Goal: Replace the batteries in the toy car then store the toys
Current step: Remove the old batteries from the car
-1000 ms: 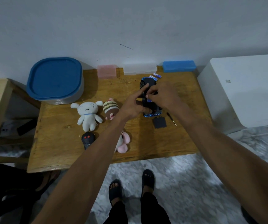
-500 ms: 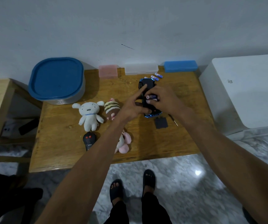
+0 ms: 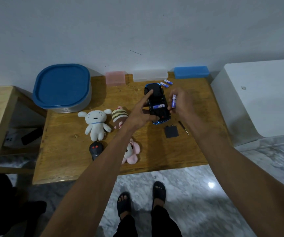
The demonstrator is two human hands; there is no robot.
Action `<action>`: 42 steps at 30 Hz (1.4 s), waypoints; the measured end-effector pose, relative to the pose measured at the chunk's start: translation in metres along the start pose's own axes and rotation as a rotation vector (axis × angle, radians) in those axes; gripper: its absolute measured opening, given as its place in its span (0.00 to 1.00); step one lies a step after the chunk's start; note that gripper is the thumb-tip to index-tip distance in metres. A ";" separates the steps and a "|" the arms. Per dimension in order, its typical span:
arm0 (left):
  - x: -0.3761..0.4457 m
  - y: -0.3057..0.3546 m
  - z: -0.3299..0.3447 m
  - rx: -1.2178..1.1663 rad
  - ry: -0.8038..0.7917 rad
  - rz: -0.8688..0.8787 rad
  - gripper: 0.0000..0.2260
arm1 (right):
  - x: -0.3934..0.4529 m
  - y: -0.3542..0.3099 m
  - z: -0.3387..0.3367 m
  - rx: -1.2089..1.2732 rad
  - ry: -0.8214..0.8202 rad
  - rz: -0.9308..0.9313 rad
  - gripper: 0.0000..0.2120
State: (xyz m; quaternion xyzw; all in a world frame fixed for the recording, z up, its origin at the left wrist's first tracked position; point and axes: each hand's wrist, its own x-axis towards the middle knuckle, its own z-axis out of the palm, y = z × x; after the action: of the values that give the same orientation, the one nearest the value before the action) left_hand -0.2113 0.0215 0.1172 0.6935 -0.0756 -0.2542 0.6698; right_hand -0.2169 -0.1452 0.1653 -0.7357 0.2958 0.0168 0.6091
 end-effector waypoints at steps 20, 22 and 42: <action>-0.004 -0.012 0.005 0.070 0.087 0.081 0.48 | -0.013 0.028 0.023 -0.429 0.246 -0.173 0.07; -0.004 -0.013 0.005 0.065 0.085 0.088 0.48 | -0.012 0.029 0.024 -0.348 0.224 -0.109 0.07; 0.000 -0.014 0.006 0.057 0.050 0.067 0.47 | -0.016 0.041 0.023 -0.082 0.168 -0.215 0.09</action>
State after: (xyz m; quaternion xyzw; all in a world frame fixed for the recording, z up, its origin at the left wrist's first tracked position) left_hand -0.2168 0.0174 0.1040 0.7156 -0.0893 -0.2117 0.6596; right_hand -0.2408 -0.1212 0.1290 -0.7864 0.2643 -0.0981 0.5497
